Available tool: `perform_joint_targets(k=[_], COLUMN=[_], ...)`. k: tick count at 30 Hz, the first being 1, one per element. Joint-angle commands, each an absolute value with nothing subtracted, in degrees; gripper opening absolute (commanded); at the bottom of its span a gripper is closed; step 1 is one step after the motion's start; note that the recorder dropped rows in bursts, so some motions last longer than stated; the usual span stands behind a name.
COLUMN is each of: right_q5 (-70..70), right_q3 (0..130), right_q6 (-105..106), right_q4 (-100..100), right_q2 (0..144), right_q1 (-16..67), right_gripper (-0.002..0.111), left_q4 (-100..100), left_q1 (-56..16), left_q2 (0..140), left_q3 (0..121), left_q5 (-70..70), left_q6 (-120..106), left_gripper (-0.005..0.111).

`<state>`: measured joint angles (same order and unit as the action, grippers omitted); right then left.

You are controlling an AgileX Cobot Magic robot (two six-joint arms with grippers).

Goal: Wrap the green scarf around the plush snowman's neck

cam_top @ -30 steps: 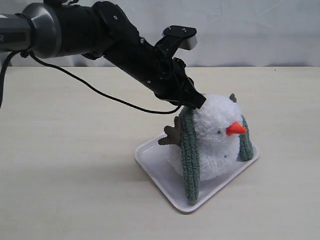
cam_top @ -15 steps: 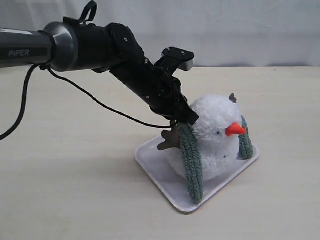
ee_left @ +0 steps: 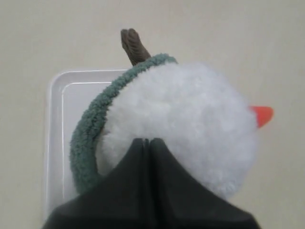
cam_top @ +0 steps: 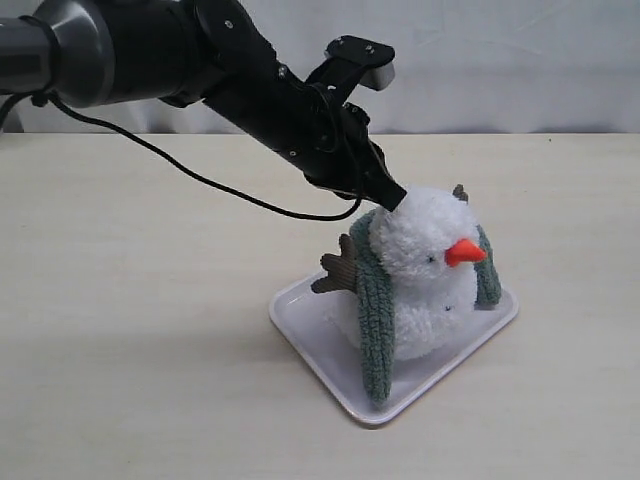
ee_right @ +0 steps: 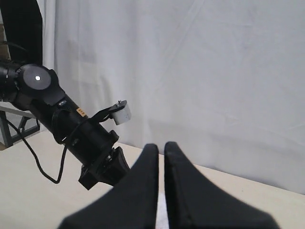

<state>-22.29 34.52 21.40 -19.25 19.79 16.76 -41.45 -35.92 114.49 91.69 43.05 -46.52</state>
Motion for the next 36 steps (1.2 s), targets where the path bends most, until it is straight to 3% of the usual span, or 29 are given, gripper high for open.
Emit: perform_joint_targets(k=[1,29,36], right_q5=[-22.3,-22.4,-22.4], right_q3=[34.3,34.3,34.3], right_q6=[21.2,21.2,21.2], right_q4=[-18.7,-18.7,-18.7], right_q2=[19.5,19.5,19.5], right_q1=[16.9,16.9,16.9], right_gripper=[0.004,0.004,0.004], left_q4=[-42.3,-32.1,-36.7], left_q1=[-36.2,-38.6,-38.6], left_q2=[113.9,117.0,111.1], left_q3=[91.2,88.1,88.1], left_q5=[46.3,51.7,47.8], left_q6=[-46.6,-41.9,-44.9], left_gripper=[0.0,0.0,0.0])
